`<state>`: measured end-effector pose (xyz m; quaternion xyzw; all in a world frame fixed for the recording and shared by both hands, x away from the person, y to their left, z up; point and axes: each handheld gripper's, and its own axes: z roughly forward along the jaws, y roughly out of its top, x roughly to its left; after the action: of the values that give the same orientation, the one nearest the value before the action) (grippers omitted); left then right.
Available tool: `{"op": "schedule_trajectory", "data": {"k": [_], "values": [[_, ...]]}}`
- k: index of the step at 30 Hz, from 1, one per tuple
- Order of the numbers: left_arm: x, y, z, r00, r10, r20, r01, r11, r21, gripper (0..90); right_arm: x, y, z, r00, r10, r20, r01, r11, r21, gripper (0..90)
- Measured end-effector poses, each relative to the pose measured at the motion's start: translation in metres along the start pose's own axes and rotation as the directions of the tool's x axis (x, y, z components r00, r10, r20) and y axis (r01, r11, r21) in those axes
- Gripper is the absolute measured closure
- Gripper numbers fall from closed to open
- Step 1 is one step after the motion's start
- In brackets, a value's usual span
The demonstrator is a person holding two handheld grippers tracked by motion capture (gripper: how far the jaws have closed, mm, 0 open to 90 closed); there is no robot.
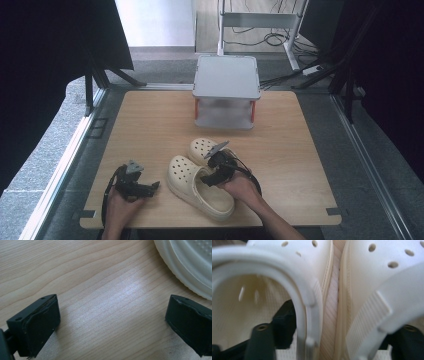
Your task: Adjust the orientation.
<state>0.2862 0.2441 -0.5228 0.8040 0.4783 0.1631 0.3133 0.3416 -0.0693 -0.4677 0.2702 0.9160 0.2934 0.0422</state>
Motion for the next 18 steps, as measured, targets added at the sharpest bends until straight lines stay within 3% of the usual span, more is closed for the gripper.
{"op": "schedule_trajectory", "data": {"k": [4,8,10,18], "values": [[0.0001,0.0000,-0.0001,1.0000,0.002,0.000,-0.002,1.0000,0.001,0.0,0.0024,0.0038,0.0015,0.9988,-0.025,0.043,0.024,0.999,0.023,45.6],[0.0001,0.0000,-0.0001,1.0000,0.002,0.000,-0.002,1.0000,0.002,0.0,0.0022,0.0066,0.0004,0.9983,-0.033,0.048,0.031,0.999,0.042,54.8],[0.0001,0.0000,-0.0001,1.0000,0.002,0.000,-0.002,1.0000,0.001,0.0,0.0024,0.0075,-0.0016,0.9976,-0.058,0.036,0.056,0.997,0.050,62.0],[-0.0001,0.0005,0.0003,1.0000,0.002,0.000,-0.002,1.0000,0.001,0.0,-0.0002,0.0064,-0.0054,0.9988,-0.048,0.005,0.048,0.997,0.063,65.4]]}}
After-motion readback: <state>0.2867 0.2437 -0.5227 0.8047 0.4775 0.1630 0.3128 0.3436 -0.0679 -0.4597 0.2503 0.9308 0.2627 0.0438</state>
